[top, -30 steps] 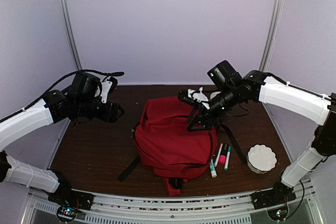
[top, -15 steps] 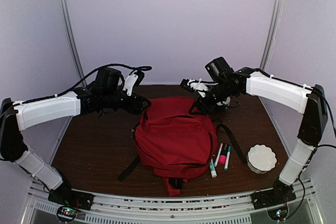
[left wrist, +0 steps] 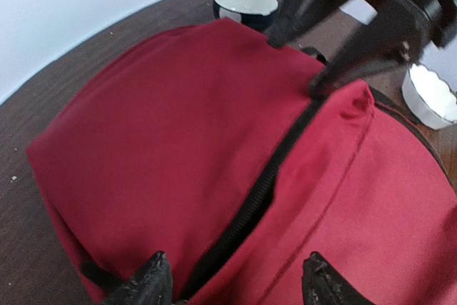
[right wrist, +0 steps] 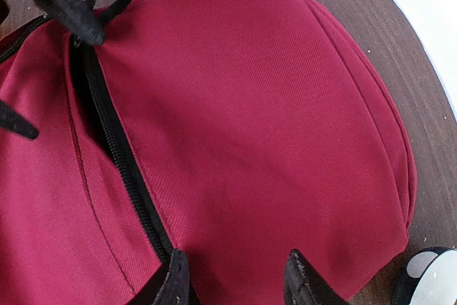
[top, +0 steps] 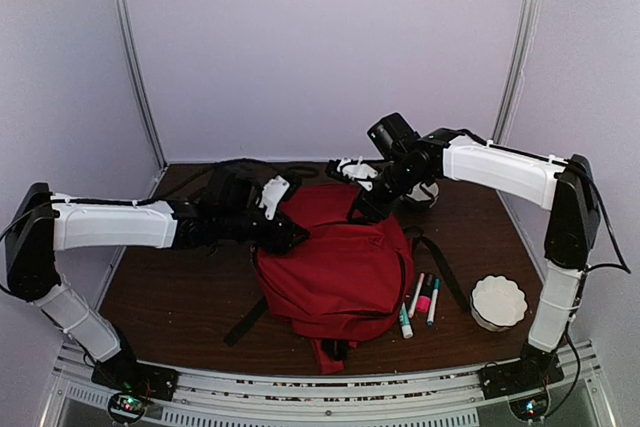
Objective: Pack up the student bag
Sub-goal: Pick up the lower front pocket of the student bag.
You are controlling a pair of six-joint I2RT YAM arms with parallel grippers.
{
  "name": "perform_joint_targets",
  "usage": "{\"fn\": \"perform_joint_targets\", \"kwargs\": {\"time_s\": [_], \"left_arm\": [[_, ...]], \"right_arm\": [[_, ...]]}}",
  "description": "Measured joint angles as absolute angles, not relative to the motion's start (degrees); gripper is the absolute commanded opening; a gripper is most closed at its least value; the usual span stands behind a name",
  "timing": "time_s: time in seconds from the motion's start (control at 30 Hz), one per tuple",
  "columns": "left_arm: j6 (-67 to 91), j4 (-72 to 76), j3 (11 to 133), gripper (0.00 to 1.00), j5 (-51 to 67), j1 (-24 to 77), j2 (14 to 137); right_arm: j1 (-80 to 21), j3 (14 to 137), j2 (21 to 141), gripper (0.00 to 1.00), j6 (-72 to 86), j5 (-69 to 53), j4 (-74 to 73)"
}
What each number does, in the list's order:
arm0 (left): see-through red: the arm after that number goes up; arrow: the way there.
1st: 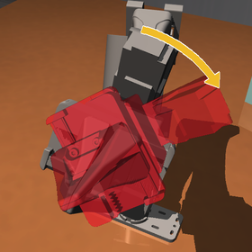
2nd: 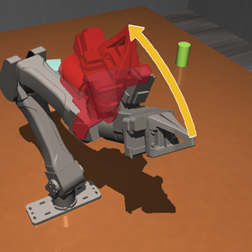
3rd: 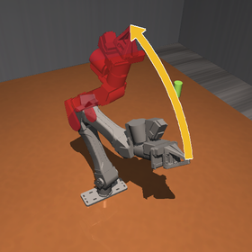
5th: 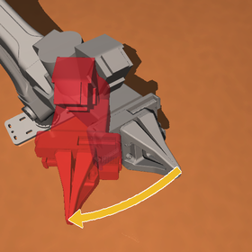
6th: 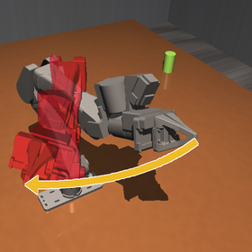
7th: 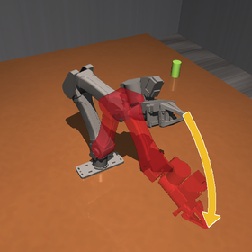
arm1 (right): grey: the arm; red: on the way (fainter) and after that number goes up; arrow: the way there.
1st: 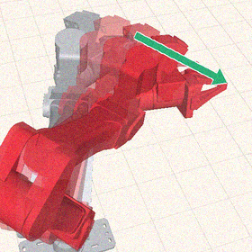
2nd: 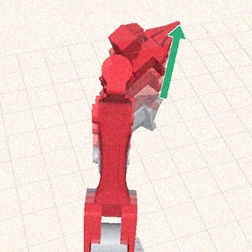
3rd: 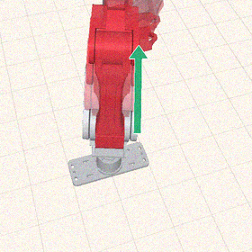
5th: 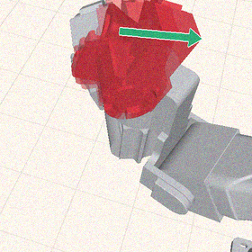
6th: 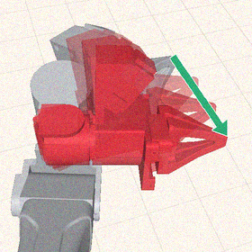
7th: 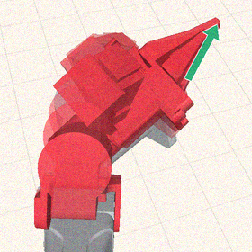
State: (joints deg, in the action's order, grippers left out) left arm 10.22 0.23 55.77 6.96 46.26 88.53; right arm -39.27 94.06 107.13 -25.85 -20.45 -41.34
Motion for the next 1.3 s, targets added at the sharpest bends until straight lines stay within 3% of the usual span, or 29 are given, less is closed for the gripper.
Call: {"fn": "perform_joint_targets", "kwargs": {"time_s": [0.37, 0.9, 0.97, 1.17, 1.3], "left_arm": [[10.37, -1.39, 49.01, 0.61, -0.19, 59.88, 85.82], [10.41, -2.55, 48.73, 0.54, -6.39, 64.34, 88.53], [10.50, -2.31, 48.49, 0.54, -7.11, 64.77, 88.53], [10.83, -1.21, 47.62, 0.53, -9.69, 66.35, 88.53], [11.29, -0.40, 46.85, 0.53, -11.62, 67.70, 88.53]], "right_arm": [[-42.54, 94.24, 107.11, 0.47, -28.36, -18.85, -42.06], [-45.91, 95.22, 109.80, 0.48, -32.01, -9.74, -43.35], [-46.68, 95.22, 109.80, 0.42, -33.08, -9.19, -43.57], [-47.62, 98.24, 111.98, 0.09, -32.21, -6.04, -42.85], [-47.62, 104.66, 116.20, 0.01, -30.76, -5.04, -42.52]]}}
